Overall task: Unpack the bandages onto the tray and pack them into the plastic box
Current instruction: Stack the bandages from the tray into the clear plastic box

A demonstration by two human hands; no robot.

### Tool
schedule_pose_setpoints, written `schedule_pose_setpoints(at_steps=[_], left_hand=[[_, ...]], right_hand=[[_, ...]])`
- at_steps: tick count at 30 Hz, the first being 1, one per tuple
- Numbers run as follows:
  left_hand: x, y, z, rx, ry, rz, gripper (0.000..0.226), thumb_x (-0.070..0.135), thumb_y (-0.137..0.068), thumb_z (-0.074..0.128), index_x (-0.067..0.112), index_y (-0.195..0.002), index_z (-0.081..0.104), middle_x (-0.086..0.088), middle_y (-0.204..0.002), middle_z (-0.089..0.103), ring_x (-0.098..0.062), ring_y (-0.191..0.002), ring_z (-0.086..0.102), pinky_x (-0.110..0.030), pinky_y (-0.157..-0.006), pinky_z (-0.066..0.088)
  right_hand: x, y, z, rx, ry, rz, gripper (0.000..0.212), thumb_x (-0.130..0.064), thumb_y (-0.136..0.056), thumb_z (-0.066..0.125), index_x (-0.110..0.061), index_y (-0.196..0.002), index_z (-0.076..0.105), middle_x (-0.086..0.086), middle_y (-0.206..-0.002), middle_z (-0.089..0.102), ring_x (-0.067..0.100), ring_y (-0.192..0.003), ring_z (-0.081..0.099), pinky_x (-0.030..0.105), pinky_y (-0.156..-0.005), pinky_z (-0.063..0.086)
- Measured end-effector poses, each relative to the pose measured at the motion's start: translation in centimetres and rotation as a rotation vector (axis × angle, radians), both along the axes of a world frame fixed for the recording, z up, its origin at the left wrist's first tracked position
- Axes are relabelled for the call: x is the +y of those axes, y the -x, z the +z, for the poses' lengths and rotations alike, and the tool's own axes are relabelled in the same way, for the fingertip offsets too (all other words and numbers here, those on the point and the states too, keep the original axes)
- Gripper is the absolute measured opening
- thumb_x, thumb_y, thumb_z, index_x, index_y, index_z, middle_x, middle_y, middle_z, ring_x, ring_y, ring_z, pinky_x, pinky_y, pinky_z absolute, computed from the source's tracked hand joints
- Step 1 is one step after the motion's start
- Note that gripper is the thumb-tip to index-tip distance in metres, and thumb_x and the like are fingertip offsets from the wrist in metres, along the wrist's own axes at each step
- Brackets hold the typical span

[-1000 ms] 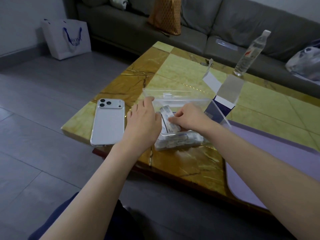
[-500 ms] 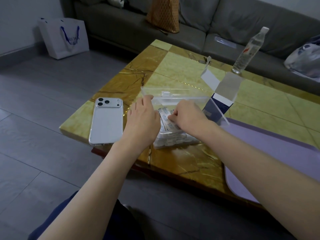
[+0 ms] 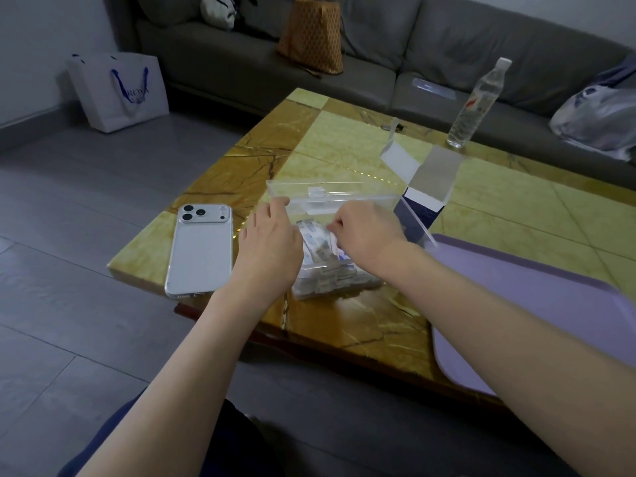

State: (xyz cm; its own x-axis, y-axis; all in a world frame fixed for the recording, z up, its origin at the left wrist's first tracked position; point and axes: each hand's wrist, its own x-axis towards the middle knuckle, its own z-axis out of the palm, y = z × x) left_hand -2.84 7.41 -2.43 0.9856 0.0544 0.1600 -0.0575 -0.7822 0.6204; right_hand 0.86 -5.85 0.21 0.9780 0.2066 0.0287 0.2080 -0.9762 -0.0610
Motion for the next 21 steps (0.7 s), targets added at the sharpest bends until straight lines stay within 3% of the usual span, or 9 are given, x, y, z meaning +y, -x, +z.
schedule_pose_setpoints(at_steps=[4,7,9,15,18,21], left_hand=[[-0.5,0.5,0.3,-0.115,-0.095,0.073,0.042,0.012,-0.096,0.04,0.014,-0.137,0.033,-0.011,-0.132,0.037,-0.027,-0.121,0.034,-0.038,-0.098,0.026],[-1.7,1.5,0.6,-0.321,-0.124,0.031,0.038,0.005,-0.09,0.047,0.011,-0.128,0.045,-0.013,-0.121,0.046,-0.029,-0.109,0.041,-0.036,-0.089,0.029],[-3.4,2.3,0.8,-0.427,-0.109,-0.059,0.034,0.001,-0.086,0.05,0.01,-0.119,0.051,-0.011,-0.112,0.051,-0.027,-0.102,0.044,-0.03,-0.085,0.027],[-10.7,4.1,0.2,-0.468,-0.174,-0.463,0.029,0.005,-0.08,0.049,0.011,-0.107,0.056,-0.007,-0.099,0.054,-0.024,-0.09,0.05,-0.032,-0.078,0.037],[-14.2,4.9,-0.5,-0.361,-0.272,-0.653,0.029,0.006,-0.087,0.052,0.014,-0.115,0.055,-0.005,-0.109,0.055,-0.024,-0.1,0.052,-0.034,-0.085,0.039],[-17.5,5.4,-1.9,-0.241,-0.375,-0.785,0.032,0.021,-0.096,0.043,0.02,-0.128,0.044,-0.001,-0.125,0.046,-0.021,-0.114,0.044,-0.032,-0.093,0.034]], right_hand=[[-2.2,1.8,0.5,-0.289,-0.014,0.02,0.028,-0.03,-0.101,0.034,-0.016,-0.098,0.058,0.0,-0.083,0.067,0.024,-0.075,0.062,0.029,-0.057,0.042],[-4.6,4.3,0.1,-0.545,-0.208,0.143,0.018,-0.026,-0.098,0.045,-0.014,-0.096,0.058,-0.003,-0.074,0.064,0.018,-0.06,0.06,0.03,-0.044,0.044],[-6.5,5.8,-0.3,-0.616,-0.299,0.162,0.014,-0.023,-0.095,0.049,-0.012,-0.094,0.057,-0.003,-0.074,0.063,0.014,-0.058,0.059,0.029,-0.041,0.043],[-13.7,8.7,-2.9,-0.495,-0.361,-0.026,0.021,-0.027,-0.097,0.043,-0.009,-0.095,0.053,-0.003,-0.079,0.055,0.019,-0.066,0.055,0.022,-0.046,0.03],[-18.2,9.7,-4.6,-0.317,-0.311,-0.122,0.013,-0.018,-0.095,0.049,-0.009,-0.102,0.055,0.006,-0.096,0.056,0.025,-0.087,0.055,0.035,-0.067,0.045],[-22.6,11.1,-5.3,-0.119,-0.252,-0.238,0.027,-0.023,-0.093,0.053,-0.01,-0.116,0.054,0.01,-0.114,0.053,0.027,-0.107,0.05,0.039,-0.089,0.043]])
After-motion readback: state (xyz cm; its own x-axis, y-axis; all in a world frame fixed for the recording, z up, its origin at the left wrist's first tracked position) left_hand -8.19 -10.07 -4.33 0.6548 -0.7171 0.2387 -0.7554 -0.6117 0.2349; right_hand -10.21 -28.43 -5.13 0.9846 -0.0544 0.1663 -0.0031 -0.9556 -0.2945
